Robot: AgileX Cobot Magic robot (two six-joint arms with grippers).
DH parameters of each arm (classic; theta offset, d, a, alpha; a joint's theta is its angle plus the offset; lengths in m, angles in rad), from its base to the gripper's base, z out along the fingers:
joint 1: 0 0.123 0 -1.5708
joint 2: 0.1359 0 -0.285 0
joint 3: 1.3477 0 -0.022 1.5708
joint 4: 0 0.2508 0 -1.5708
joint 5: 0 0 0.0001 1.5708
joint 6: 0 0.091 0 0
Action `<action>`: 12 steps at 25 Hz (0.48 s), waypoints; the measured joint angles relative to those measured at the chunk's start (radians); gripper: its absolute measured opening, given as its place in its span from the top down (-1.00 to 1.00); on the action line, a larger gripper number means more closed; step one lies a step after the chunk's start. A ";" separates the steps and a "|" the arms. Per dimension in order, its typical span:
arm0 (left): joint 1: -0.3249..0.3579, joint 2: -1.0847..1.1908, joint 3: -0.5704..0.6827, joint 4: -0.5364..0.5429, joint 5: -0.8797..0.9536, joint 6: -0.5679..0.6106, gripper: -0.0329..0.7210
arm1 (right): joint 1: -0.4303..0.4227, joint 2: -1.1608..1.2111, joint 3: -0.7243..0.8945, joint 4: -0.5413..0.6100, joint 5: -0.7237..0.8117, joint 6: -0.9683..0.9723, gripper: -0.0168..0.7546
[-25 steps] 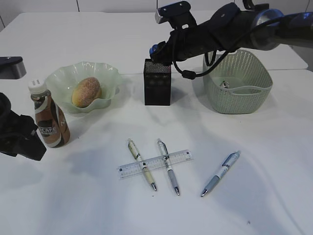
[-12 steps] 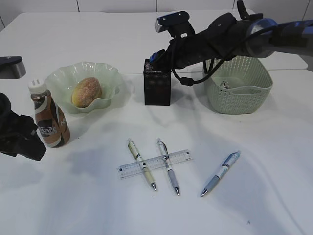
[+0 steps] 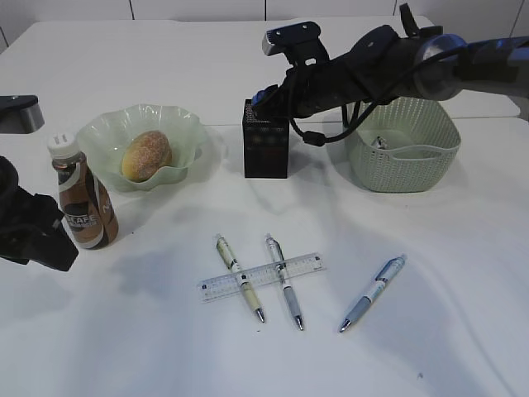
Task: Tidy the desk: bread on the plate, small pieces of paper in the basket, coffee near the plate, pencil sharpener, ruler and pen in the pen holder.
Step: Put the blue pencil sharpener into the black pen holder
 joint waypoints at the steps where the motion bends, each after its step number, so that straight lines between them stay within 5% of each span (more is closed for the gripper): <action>1: 0.000 0.000 0.000 0.000 -0.002 0.000 -0.15 | 0.000 0.000 0.000 0.002 0.000 0.000 0.07; 12: 0.000 0.000 0.000 0.000 -0.002 0.000 -0.15 | 0.000 0.000 -0.004 0.002 -0.002 -0.002 -0.30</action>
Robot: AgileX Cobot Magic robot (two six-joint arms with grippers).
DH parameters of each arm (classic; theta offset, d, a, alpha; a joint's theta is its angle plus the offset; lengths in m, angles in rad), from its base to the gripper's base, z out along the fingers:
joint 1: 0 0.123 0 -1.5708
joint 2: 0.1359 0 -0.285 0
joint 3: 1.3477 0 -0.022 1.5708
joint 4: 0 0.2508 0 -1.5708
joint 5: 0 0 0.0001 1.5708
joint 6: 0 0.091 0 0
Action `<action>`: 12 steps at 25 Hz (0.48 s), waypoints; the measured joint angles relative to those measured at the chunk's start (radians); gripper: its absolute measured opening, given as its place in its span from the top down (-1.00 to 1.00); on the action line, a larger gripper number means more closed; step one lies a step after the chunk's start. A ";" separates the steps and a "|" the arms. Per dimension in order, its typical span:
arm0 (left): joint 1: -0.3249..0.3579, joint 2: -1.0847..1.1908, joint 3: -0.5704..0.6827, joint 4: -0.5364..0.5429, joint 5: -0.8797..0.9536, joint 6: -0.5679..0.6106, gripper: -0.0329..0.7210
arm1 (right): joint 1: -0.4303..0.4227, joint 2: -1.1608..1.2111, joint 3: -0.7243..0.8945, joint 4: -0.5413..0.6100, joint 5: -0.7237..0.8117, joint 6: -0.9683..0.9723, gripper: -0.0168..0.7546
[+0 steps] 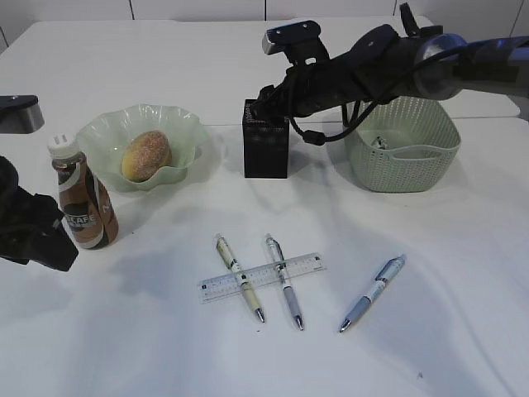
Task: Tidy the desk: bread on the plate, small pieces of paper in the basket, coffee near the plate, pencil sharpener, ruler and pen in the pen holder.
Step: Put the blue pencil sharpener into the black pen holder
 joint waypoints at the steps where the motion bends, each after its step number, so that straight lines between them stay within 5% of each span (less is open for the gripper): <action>1: 0.000 0.000 0.000 0.000 0.000 0.000 -0.15 | 0.000 0.000 0.000 0.000 0.000 0.000 -0.31; 12: 0.000 0.000 0.000 0.000 0.000 0.000 -0.15 | -0.002 -0.106 -0.004 -0.055 0.170 0.000 -0.32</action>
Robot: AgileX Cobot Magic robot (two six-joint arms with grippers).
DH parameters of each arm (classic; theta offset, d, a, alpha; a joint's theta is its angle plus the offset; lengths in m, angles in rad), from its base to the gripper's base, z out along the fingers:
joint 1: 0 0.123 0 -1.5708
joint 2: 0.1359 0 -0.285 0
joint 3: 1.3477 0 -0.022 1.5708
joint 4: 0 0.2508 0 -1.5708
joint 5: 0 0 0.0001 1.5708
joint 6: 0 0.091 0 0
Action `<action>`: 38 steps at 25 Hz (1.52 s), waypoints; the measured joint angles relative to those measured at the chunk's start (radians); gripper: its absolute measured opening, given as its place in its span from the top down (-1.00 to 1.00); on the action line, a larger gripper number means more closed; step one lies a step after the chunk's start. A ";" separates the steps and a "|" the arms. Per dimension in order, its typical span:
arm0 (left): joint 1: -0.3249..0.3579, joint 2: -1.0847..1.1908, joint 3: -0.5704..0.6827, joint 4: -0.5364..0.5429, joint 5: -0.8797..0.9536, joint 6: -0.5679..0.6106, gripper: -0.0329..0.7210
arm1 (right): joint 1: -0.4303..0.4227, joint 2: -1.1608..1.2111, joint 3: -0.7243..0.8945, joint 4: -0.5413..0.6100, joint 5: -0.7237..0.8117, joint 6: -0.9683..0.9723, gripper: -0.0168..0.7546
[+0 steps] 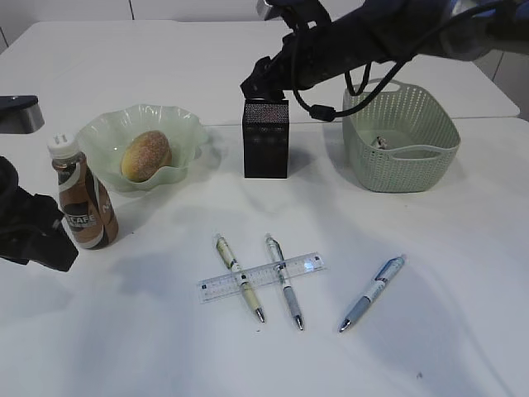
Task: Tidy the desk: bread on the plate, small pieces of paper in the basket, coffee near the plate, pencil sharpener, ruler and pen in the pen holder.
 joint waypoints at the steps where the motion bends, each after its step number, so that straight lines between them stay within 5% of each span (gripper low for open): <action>1: 0.000 0.000 0.000 0.000 0.000 0.000 -0.15 | 0.000 0.000 0.000 0.000 0.000 0.000 -0.32; 13: 0.000 0.000 0.000 0.000 0.000 0.000 -0.15 | 0.000 -0.107 0.000 -0.293 0.623 0.000 -0.32; 22: 0.000 0.000 0.000 0.000 0.002 0.000 -0.15 | 0.020 -0.107 0.000 -0.514 0.640 0.045 -0.32; 32: 0.000 0.000 0.000 0.007 0.002 0.000 -0.15 | 0.204 -0.107 0.077 -0.693 0.642 0.080 -0.32; 38: 0.000 0.000 0.000 0.020 0.004 0.000 -0.15 | 0.241 -0.131 0.122 -0.727 0.642 0.101 -0.32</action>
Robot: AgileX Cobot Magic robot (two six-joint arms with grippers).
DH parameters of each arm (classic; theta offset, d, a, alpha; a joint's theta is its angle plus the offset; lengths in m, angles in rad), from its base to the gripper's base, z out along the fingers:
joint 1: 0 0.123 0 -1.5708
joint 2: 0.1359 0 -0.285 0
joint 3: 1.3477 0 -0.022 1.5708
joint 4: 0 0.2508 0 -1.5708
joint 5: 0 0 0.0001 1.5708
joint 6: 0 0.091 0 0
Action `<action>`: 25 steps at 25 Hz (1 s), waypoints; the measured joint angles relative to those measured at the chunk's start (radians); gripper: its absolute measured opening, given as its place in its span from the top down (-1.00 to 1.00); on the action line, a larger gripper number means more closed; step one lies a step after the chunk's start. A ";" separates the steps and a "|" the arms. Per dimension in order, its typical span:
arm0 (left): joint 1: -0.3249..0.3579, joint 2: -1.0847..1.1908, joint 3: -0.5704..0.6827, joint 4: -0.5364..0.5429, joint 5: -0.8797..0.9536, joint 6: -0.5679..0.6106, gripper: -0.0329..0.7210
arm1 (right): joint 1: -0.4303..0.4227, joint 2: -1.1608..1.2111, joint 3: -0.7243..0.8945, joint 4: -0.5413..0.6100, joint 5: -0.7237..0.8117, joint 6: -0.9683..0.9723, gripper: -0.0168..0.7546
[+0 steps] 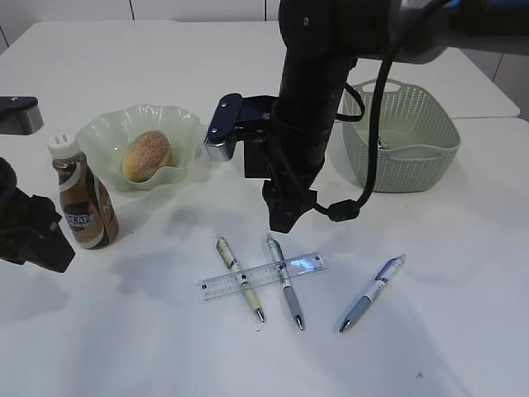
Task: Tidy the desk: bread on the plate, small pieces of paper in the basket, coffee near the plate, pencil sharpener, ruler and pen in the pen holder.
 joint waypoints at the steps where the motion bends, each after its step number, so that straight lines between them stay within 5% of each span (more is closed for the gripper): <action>1: 0.000 0.000 0.000 0.001 0.000 0.000 -0.15 | 0.010 -0.013 0.020 -0.014 0.000 0.005 -0.32; 12: 0.000 0.000 0.000 0.002 0.000 0.000 -0.15 | 0.140 -0.022 0.039 -0.072 0.000 0.033 -0.22; 25: 0.000 0.000 0.000 0.002 0.000 0.000 -0.15 | 0.156 0.003 0.041 -0.124 0.000 0.036 -0.20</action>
